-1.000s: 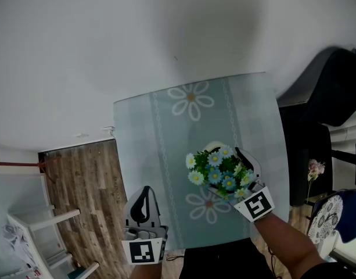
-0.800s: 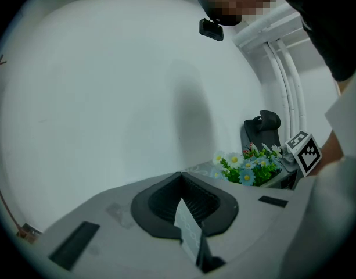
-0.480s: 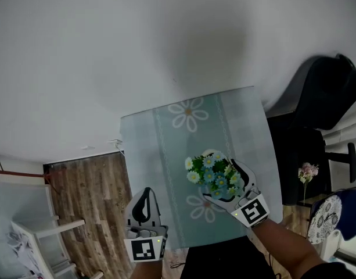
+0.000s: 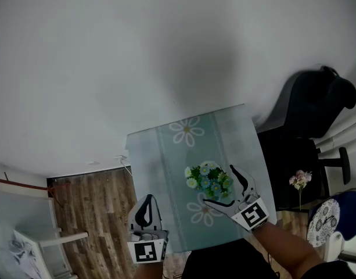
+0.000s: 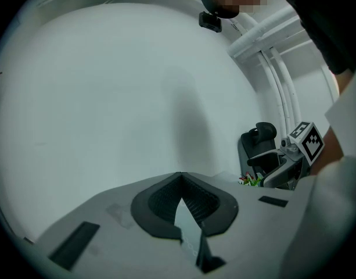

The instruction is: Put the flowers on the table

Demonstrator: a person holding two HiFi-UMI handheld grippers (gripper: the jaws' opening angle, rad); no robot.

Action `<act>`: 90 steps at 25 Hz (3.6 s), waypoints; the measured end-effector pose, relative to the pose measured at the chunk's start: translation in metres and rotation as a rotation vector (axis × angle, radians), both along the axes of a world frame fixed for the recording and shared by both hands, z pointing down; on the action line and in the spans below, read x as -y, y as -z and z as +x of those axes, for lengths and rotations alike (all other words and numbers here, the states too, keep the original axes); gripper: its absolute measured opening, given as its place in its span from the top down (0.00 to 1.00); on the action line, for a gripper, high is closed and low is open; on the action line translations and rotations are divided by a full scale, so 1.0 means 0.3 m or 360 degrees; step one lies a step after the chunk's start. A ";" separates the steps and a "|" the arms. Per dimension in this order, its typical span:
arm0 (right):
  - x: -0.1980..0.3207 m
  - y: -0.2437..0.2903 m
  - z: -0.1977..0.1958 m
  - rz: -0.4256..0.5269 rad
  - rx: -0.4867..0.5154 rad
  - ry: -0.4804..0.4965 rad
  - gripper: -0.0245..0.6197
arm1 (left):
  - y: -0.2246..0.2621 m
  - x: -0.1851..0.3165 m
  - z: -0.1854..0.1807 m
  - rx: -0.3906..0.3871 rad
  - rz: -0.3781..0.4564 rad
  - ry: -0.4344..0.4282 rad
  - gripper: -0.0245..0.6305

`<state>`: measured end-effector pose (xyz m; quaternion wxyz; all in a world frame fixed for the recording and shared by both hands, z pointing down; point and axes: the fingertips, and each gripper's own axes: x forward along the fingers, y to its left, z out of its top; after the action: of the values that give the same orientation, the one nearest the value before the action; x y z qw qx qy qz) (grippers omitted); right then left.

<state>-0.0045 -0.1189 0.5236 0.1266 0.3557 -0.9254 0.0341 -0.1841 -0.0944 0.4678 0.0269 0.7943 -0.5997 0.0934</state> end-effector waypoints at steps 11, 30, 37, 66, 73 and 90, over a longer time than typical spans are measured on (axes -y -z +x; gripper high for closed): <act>-0.024 0.156 0.018 0.0058 0.0008 -0.0012 0.07 | 0.131 -0.018 -0.010 0.0001 0.0087 -0.0006 0.96; -0.002 0.405 0.131 0.0159 0.0090 -0.0113 0.07 | 0.318 -0.034 0.001 0.0010 0.0255 -0.0016 0.96; 0.012 0.483 0.181 0.0181 0.0171 -0.0160 0.07 | 0.364 -0.044 0.014 0.0027 0.0278 -0.0018 0.96; 0.020 0.586 0.268 0.0297 0.0222 -0.0303 0.87 | 0.436 -0.071 -0.044 0.0083 0.0326 0.0049 0.96; 0.019 0.578 0.285 0.0287 0.0176 -0.0335 0.93 | 0.431 -0.077 -0.049 0.0054 0.0313 0.0054 0.96; 0.006 0.586 0.283 0.0296 0.0181 -0.0336 0.93 | 0.442 -0.085 -0.035 0.0041 0.0333 0.0046 0.96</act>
<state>0.0803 -0.1206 0.3477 0.0362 0.4586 -0.8877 -0.0186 -0.1946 -0.0689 0.3352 -0.0625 0.7828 -0.6179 0.0400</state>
